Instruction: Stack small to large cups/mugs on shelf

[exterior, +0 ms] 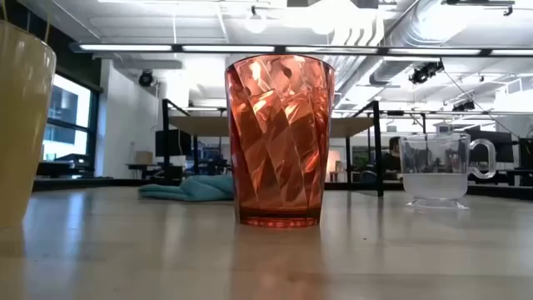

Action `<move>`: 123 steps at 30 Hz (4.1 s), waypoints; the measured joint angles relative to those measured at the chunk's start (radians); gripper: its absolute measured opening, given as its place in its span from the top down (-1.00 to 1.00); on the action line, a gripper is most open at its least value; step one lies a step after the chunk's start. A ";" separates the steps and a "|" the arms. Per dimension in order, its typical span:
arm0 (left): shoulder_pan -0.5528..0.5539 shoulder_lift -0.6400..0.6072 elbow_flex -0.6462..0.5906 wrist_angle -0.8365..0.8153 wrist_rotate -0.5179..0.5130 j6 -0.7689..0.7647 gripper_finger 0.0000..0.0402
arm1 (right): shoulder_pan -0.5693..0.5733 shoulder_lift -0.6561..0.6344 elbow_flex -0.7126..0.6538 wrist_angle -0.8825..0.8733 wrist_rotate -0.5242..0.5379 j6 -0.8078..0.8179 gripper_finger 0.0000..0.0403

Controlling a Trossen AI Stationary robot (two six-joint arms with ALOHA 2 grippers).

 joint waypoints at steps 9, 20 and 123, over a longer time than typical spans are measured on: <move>0.000 0.000 0.000 0.000 0.000 0.000 1.00 | 0.000 0.000 0.000 0.000 0.000 0.000 1.00; 0.000 0.000 0.000 0.000 0.000 0.000 1.00 | 0.000 0.000 0.000 0.000 0.000 0.000 1.00; 0.000 0.000 0.000 0.001 0.000 0.098 1.00 | 0.000 0.000 0.000 0.001 0.000 -0.078 1.00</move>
